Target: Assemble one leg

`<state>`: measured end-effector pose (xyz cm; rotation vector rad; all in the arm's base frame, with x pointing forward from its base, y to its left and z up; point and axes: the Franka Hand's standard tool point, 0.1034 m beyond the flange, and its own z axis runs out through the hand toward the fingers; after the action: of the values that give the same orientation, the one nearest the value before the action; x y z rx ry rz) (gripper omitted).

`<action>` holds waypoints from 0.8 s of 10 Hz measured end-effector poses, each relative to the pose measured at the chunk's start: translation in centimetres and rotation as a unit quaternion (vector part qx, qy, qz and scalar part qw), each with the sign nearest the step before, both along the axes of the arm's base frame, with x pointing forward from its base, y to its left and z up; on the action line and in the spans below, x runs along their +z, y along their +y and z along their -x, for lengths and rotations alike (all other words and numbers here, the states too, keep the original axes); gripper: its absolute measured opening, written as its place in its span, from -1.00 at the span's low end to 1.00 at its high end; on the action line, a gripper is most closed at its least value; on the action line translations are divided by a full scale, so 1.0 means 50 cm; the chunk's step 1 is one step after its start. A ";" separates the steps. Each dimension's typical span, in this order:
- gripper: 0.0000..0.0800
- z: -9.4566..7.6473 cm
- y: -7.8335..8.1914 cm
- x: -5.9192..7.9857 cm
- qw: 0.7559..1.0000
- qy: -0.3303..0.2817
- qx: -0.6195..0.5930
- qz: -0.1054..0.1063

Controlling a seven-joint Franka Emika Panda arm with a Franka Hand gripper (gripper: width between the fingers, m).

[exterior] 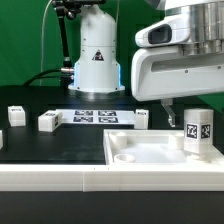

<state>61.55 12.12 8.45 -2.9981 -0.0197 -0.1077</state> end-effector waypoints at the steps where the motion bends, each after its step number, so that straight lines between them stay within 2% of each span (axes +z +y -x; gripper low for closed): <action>1: 0.62 -0.004 -0.004 0.001 0.999 -0.009 0.037 0.003; 3: 0.62 -0.015 -0.020 0.002 0.993 -0.037 0.108 0.011; 5: 0.62 -0.004 -0.024 -0.015 0.987 -0.038 0.155 0.016; 8: 0.62 -0.005 -0.024 -0.016 0.988 -0.037 0.150 0.015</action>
Offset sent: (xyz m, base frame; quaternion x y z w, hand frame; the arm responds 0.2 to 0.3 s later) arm -0.0092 -0.0012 -0.0062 0.0148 0.0109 -0.1097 0.9938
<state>61.78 10.94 7.67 -2.9772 -0.4824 -0.1866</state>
